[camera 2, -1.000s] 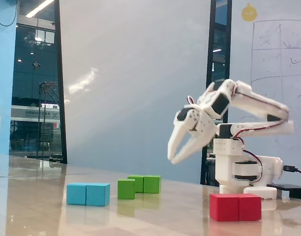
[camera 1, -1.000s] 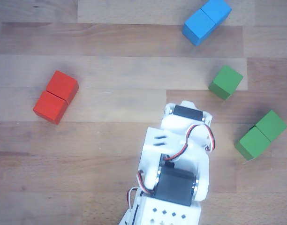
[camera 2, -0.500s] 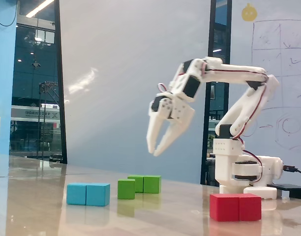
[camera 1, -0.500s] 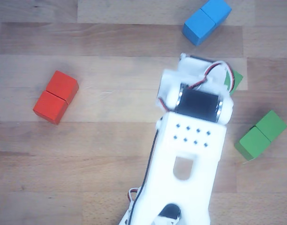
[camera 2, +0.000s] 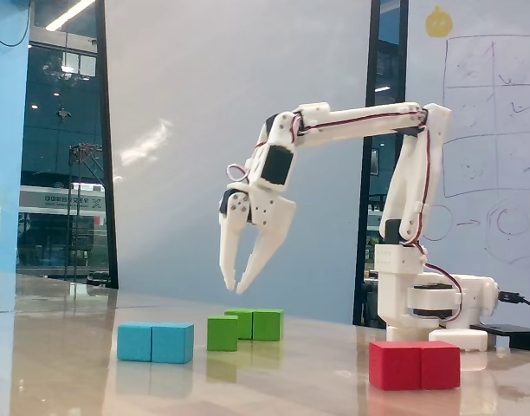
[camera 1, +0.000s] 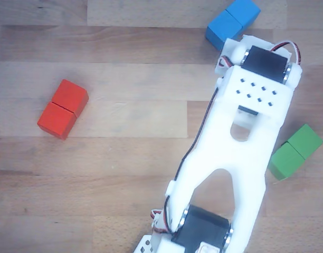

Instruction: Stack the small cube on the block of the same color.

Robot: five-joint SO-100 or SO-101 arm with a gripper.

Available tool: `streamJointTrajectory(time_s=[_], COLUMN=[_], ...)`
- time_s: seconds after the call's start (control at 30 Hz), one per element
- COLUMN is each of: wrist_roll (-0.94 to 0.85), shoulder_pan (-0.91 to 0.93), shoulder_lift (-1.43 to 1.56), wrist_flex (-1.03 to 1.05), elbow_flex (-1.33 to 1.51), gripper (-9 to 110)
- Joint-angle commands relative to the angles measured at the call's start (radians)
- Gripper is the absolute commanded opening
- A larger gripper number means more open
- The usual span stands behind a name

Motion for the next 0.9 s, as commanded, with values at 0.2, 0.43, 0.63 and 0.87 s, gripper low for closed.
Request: streamJointTrajectory(time_s=[0.2, 0.43, 0.63, 0.87], wrist_roll=[-0.006, -0.006, -0.005, -0.003], shoulder_pan=[0.046, 0.046, 0.058, 0.077], shoulder_lift=[-0.074, -0.098, -0.098, -0.112], wrist_flex=[-0.021, -0.014, -0.025, -0.025], elbow_flex=[-0.152, -0.155, -0.155, -0.155], gripper=[1, 7, 21, 27])
